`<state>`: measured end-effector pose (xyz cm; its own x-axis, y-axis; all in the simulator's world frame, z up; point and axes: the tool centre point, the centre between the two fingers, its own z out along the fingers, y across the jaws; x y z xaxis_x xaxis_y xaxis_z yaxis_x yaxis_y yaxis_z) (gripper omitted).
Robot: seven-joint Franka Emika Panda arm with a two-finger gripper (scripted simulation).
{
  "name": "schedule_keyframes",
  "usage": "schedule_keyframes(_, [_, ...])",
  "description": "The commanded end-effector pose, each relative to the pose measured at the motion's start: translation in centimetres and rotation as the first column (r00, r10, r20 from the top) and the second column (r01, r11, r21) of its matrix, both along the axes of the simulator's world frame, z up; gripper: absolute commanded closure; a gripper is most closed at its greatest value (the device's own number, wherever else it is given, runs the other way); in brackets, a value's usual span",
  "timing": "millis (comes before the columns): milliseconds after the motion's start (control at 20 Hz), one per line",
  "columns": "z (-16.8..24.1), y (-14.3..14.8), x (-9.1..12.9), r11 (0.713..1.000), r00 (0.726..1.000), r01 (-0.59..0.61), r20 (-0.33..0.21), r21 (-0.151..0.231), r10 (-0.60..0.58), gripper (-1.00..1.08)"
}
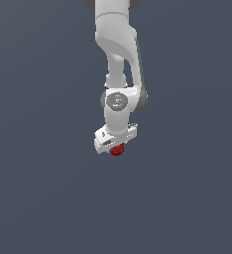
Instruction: Pick up the object and move it to a goal position.
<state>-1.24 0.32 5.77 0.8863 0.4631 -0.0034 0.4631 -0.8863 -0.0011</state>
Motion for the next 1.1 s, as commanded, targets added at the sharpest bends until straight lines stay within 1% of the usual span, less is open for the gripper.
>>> schedule_keyframes(0, [1.2,-0.2,0.1,1.0,1.0,0.0,0.004,0.0,0.0,1.08])
schedule_keyframes(200, [3.7,-0.6,-0.1,1.0,1.0,0.0,0.004,0.0,0.0,1.08])
schedule_keyframes(400, [7.2,-1.3,-0.4,1.0,1.0,0.0,0.004,0.0,0.0,1.08])
schedule_keyframes(1050, [22.0,-3.9,-1.2,1.0,1.0,-0.002,0.004,0.002,0.002,1.08])
